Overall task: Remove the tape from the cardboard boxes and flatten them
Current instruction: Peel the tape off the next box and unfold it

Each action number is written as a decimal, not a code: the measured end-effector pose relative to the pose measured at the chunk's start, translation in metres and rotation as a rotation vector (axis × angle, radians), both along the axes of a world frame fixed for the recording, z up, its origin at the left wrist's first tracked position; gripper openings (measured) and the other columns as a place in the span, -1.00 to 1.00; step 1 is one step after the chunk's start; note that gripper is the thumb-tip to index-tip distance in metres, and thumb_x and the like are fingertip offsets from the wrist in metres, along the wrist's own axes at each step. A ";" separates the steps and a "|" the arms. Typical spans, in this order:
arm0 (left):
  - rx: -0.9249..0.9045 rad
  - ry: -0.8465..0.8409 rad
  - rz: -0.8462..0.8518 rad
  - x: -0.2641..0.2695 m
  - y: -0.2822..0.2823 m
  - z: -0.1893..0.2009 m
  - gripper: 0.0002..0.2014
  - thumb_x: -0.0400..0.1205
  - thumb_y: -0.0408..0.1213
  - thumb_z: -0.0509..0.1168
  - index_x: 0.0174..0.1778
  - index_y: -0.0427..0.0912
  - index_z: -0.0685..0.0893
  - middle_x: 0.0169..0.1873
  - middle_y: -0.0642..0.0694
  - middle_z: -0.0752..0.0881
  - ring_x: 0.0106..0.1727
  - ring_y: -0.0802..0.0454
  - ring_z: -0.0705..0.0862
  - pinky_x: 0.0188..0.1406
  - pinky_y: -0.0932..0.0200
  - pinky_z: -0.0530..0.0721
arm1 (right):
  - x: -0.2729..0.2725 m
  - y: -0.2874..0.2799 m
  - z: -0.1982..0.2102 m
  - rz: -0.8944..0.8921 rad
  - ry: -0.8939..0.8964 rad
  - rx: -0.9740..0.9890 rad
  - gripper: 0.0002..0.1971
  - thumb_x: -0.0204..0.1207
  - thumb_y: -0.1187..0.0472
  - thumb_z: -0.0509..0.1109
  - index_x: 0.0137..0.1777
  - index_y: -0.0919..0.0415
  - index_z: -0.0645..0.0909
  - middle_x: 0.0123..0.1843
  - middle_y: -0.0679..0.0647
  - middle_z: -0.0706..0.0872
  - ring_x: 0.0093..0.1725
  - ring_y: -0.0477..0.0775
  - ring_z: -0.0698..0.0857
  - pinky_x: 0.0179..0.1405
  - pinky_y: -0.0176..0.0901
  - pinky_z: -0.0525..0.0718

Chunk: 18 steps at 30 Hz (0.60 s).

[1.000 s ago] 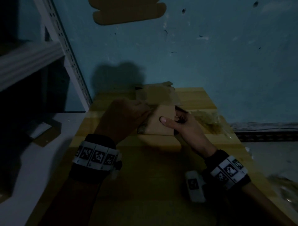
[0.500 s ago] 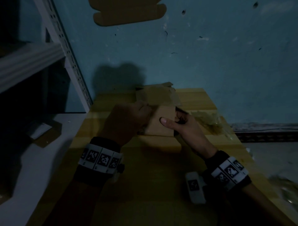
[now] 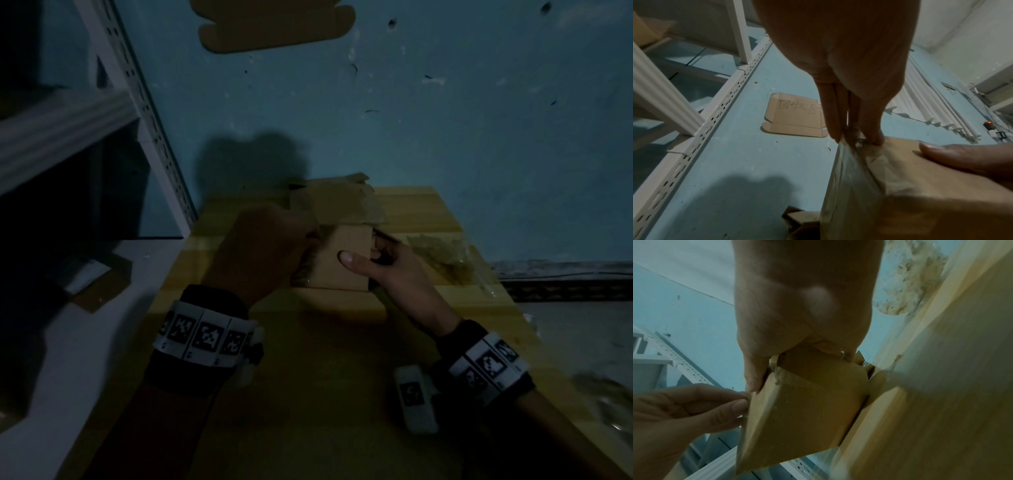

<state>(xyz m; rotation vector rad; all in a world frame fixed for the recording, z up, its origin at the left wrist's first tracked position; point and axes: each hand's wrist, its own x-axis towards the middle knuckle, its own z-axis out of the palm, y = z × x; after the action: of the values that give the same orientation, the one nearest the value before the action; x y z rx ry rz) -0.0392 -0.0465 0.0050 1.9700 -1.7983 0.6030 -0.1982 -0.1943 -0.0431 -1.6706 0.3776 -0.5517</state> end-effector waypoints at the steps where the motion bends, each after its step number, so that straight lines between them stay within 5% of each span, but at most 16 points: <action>1: 0.006 -0.022 0.013 -0.001 0.000 0.000 -0.70 0.65 -0.13 0.20 -0.11 -0.19 0.80 -0.30 -0.20 0.80 -0.33 -0.23 0.74 -0.36 -0.12 0.69 | 0.000 0.000 0.000 -0.001 -0.001 0.004 -0.65 0.57 0.13 0.57 0.27 0.32 0.72 0.14 0.17 0.86 0.16 0.23 0.83 0.25 0.55 0.66; 8: 0.036 -0.175 0.042 -0.009 0.000 0.004 -0.96 0.51 -0.39 0.43 -0.26 -0.23 0.73 -0.42 -0.23 0.72 -0.49 -0.24 0.66 -0.57 -0.08 0.64 | 0.000 0.000 -0.001 -0.002 -0.007 0.009 -0.63 0.54 0.09 0.58 0.25 0.29 0.73 0.13 0.16 0.86 0.17 0.24 0.83 0.23 0.57 0.65; 12: 0.006 -0.186 0.027 -0.014 0.004 0.006 -0.92 0.41 -0.43 0.54 -0.29 -0.26 0.75 -0.48 -0.22 0.69 -0.61 -0.19 0.60 -0.70 0.03 0.58 | 0.000 -0.002 -0.003 -0.003 -0.002 0.019 -0.67 0.56 0.13 0.57 0.24 0.29 0.74 0.12 0.18 0.86 0.16 0.27 0.82 0.20 0.59 0.66; 18: 0.020 -0.188 0.040 -0.016 0.005 0.007 -0.96 0.50 -0.41 0.46 -0.25 -0.27 0.75 -0.51 -0.20 0.67 -0.66 -0.14 0.54 -0.69 0.18 0.39 | 0.003 -0.003 -0.007 0.003 0.003 0.015 -0.68 0.58 0.13 0.57 0.25 0.28 0.73 0.12 0.22 0.85 0.14 0.22 0.83 0.19 0.56 0.68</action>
<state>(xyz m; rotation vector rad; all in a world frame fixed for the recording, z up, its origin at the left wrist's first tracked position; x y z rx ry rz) -0.0551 -0.0414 0.0121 2.0251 -1.8840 0.8107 -0.1954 -0.1972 -0.0499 -1.6575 0.3802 -0.5426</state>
